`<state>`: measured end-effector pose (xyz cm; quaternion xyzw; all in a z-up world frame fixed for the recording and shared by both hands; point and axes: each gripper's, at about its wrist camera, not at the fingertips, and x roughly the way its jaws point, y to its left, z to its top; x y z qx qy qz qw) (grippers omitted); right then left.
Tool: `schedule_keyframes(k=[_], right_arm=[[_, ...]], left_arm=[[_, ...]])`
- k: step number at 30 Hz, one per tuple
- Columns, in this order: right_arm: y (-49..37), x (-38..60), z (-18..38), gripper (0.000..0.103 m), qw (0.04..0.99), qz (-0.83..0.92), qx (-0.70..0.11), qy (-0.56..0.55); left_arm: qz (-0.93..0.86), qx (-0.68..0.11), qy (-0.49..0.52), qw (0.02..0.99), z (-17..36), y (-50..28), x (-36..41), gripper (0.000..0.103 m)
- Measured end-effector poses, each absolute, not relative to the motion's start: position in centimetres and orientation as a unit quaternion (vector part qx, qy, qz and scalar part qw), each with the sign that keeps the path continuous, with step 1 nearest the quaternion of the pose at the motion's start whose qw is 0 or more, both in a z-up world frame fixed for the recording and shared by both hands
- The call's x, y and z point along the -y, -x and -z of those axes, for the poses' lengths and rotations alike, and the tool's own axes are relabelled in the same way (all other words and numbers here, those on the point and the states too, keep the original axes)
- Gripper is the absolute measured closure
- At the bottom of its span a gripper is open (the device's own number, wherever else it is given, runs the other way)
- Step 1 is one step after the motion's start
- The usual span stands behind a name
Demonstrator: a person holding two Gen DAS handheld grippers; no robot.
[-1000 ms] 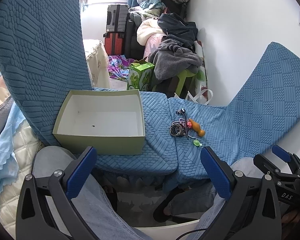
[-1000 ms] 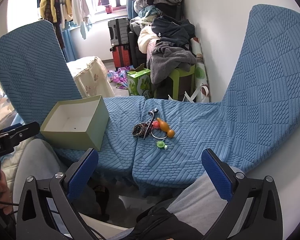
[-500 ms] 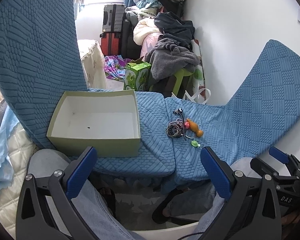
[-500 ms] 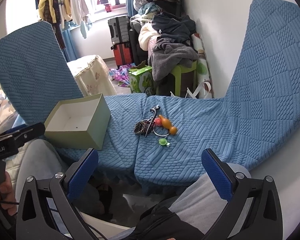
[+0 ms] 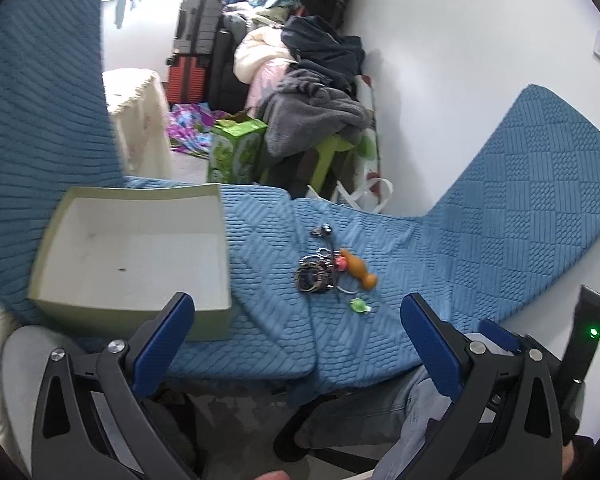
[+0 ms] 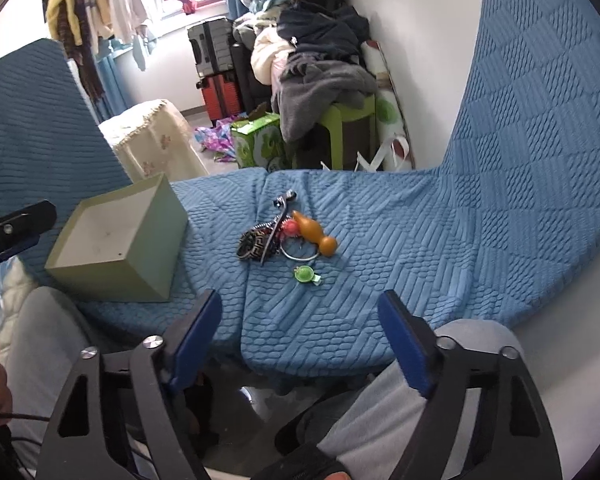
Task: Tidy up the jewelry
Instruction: 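Grasp the black hair clip with the left tool while the right tool grasps the orange gourd pendant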
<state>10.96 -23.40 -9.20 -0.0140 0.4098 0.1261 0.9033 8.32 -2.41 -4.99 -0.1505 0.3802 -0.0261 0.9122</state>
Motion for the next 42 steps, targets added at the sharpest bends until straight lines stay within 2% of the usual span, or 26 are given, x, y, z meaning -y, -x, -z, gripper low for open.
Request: schedule_keyframes(k=[2,7,10,11,14,16,20,32,42], right_arm=[[-11.9,23.8,9.6,0.04,0.905,-0.13,-0.405,-0.002],[-14.6,24.4,10.5,0.052,0.909,-0.152,-0.387,-0.032],[-16.5,24.3,11.7,0.057,0.904,-0.17,-0.391,-0.025],[-17.1,24.3,12.0,0.061,0.9,-0.18,-0.395,-0.03],[-18.5,24.3,12.9,0.065,0.902,-0.188,-0.389,-0.015],[-19.5,24.3,13.5,0.069,0.902,-0.198,-0.385,-0.007],[-22.0,24.1,15.1,0.073,0.894,-0.214,-0.393,0.006],[-27.2,22.1,20.1,0.074,0.854,-0.261,-0.448,0.043],[-28.1,21.6,22.3,0.074,0.837,-0.263,-0.473,0.078]], left_arm=[[0.036,-0.386,0.15,0.91,5.7,-9.3,3.1,0.004],[0.064,-0.4,0.168,0.898,7.4,-11.8,3.9,0.015],[0.084,-0.41,0.171,0.892,8.3,-13.3,4.5,0.032],[0.085,-0.413,0.167,0.891,8.6,-13.7,4.7,0.039],[0.092,-0.423,0.16,0.887,9.4,-15.3,5.3,0.041],[0.098,-0.433,0.165,0.881,10.2,-16.5,5.5,0.046],[0.108,-0.449,0.167,0.871,11.4,-19.3,6.0,0.064],[0.124,-0.543,0.209,0.804,17.8,-28.9,6.8,0.068],[0.118,-0.582,0.216,0.775,20.6,-32.2,7.7,0.07]])
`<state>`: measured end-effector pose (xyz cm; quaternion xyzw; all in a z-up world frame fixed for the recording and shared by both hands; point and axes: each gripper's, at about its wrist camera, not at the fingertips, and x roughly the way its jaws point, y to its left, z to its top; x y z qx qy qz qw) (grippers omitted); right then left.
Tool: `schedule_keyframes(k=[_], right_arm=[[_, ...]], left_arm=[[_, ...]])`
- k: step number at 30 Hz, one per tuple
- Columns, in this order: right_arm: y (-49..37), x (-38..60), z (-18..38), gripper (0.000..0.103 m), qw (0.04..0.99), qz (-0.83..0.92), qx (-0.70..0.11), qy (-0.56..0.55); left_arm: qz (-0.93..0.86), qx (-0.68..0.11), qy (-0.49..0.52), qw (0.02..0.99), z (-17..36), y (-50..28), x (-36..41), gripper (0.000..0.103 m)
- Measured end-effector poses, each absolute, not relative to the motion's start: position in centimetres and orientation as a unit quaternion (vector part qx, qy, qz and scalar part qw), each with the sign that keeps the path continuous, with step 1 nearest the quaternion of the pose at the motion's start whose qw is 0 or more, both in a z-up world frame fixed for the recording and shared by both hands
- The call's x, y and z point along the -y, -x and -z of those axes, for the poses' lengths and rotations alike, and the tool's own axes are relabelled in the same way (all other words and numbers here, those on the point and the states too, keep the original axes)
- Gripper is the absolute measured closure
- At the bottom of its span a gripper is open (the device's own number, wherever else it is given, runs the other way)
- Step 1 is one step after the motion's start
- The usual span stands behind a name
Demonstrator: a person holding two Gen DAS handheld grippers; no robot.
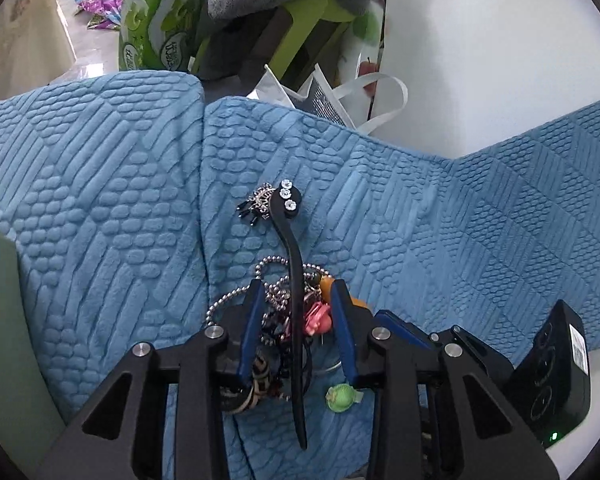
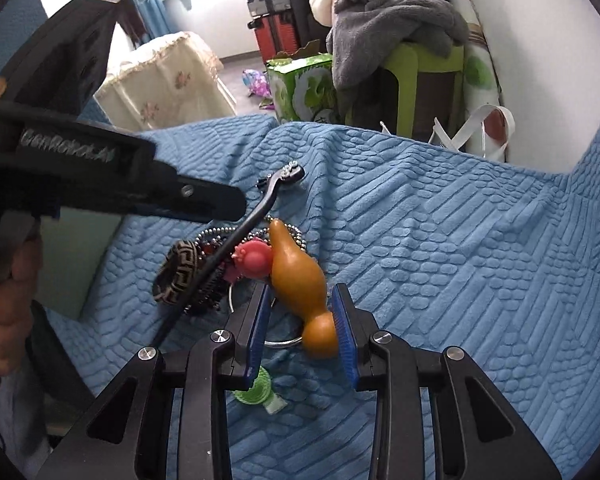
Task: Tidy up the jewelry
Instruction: 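Grasp the black hair clip with the left tool while the right tool grasps the orange gourd pendant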
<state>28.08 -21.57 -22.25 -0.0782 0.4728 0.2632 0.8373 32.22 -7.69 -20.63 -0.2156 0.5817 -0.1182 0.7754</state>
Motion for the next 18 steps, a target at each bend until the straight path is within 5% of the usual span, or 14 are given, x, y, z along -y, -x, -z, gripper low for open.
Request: schedule_keyframes(k=[11,14,18], right_arm=[[-28.3,21.8,22.9,0.074,0.832,-0.269,-0.479,0.076],[-28.6,21.8,23.1,0.074,0.83,-0.269,-0.483,0.07],[-28.7,21.9,23.2,0.076,0.829,-0.269,-0.487,0.06]], left_arm=[[0.103,-0.598,0.196,0.771,22.3,-34.0,8.2,0.076],[0.102,-0.599,0.191,0.771,22.6,-34.2,8.5,0.094],[0.1,-0.603,0.187,0.769,23.2,-34.6,8.9,0.095]])
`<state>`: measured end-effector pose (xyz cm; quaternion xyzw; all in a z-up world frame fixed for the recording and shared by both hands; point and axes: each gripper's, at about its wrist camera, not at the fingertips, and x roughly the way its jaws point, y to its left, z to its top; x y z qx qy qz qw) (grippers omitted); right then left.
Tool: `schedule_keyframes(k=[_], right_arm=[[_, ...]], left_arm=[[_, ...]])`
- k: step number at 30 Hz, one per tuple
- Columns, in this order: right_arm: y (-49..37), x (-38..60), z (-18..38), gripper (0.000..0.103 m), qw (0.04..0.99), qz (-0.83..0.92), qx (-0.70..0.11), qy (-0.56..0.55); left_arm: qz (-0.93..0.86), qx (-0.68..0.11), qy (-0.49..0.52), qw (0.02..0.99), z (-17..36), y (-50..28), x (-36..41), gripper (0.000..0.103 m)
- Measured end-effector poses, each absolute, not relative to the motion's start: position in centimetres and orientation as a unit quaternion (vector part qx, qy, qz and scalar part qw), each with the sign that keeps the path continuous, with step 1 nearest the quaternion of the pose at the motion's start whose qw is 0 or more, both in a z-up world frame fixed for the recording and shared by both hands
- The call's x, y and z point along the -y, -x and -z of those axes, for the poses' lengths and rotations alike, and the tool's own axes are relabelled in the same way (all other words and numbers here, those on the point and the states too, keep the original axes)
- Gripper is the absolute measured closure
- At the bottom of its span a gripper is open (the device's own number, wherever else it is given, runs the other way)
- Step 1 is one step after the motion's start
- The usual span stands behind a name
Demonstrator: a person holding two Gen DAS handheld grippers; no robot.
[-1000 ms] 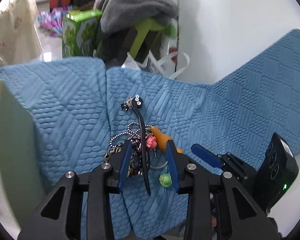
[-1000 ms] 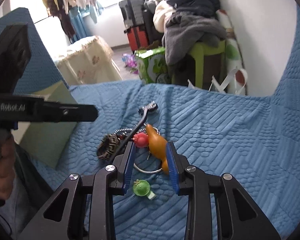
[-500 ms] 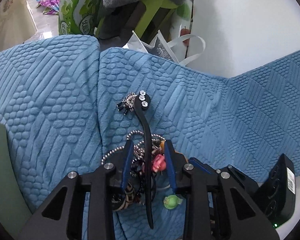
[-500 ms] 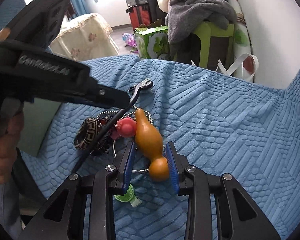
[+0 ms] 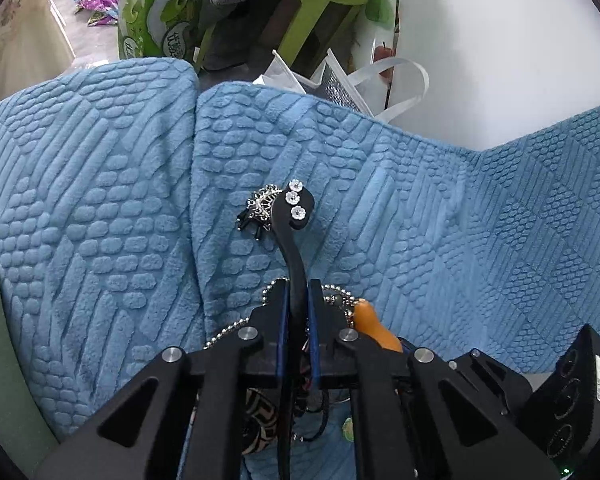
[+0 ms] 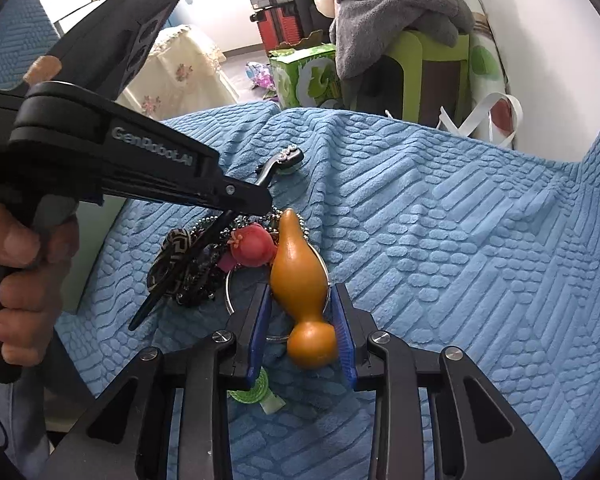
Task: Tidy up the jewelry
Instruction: 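Grasp the black hair clip with the left tool while the right tool grasps the orange gourd pendant, then lift the clip and gourd pendant and carry both over the open box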
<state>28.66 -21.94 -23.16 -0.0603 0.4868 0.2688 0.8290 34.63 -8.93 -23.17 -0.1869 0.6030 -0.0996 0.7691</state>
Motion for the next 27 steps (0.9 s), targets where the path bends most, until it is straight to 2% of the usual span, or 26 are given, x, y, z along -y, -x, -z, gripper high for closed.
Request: schedule_keyframes(k=[11,20,27], right_arm=[[-28.7,23.0,22.9,0.077,0.831,-0.25,-0.496,0.032],[-27.8,24.1,20.9,0.077,0.842,-0.239,-0.484,0.012],[-26.4,24.4,19.1,0.077,0.849,-0.234,-0.473,0.017]], left_arm=[[0.1,-0.576,0.174,0.793,20.3,-32.4,8.2,0.095],[0.101,-0.538,0.138,0.825,16.3,-28.7,8.2,0.095],[0.112,-0.528,0.112,0.834,15.4,-26.5,8.8,0.095]])
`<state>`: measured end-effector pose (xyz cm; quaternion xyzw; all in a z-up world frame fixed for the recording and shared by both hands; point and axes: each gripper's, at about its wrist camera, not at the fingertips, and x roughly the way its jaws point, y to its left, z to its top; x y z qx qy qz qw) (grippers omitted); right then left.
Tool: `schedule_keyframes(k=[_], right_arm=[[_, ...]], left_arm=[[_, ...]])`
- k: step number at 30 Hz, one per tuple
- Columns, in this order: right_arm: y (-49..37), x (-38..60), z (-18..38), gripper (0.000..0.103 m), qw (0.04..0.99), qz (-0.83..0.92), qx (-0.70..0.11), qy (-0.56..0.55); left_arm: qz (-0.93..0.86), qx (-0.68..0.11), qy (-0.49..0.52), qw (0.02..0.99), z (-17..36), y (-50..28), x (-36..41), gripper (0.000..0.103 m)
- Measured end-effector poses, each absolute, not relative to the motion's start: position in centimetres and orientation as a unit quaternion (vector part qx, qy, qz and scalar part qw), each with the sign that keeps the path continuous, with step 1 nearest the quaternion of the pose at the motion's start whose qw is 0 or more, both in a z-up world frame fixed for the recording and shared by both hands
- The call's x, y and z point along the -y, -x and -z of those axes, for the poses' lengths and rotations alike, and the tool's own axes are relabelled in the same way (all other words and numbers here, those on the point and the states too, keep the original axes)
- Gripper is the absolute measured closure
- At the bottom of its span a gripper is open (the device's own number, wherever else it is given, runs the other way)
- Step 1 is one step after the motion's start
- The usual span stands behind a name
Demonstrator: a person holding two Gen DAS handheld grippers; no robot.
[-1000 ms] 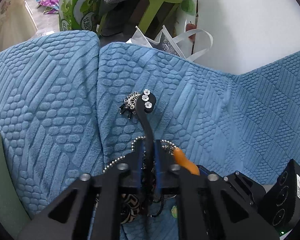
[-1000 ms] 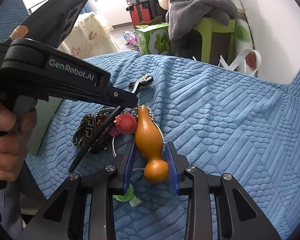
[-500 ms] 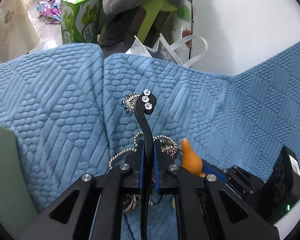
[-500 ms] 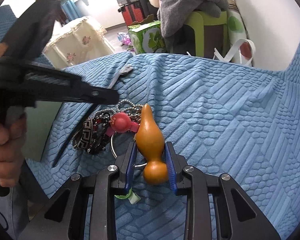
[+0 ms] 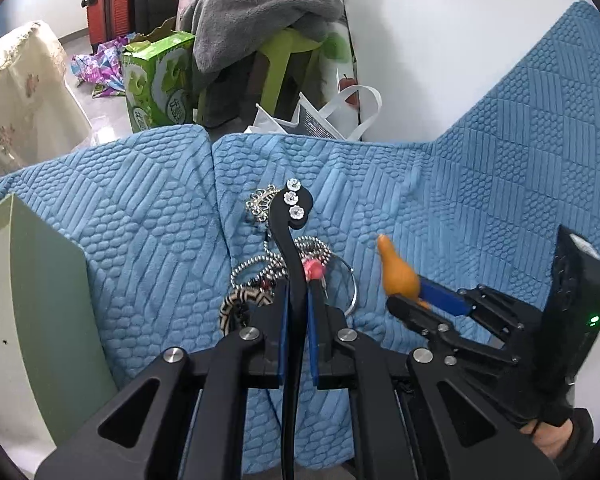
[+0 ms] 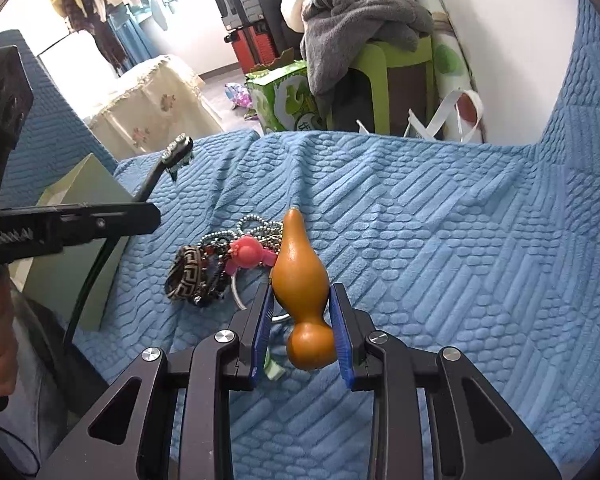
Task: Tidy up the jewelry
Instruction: 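Lift the clip and gourd pendant and carry both over the open box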
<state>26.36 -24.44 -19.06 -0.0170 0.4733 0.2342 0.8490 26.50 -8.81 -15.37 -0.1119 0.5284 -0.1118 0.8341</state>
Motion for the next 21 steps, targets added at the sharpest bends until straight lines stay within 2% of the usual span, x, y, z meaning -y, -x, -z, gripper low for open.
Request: schedule_keyframes(k=[13,21], right_arm=[[-21.0,24.2,16.2,0.077,0.856,-0.189,-0.481,-0.008],[-17.3,22.6,14.2,0.077,0.864,-0.165,-0.475,-0.018]], left_arm=[[0.127,-0.519,0.15,0.832,14.8,-20.6,7.5,0.095],[0.128,-0.505,0.156,0.839,11.8,-16.8,5.8,0.095]])
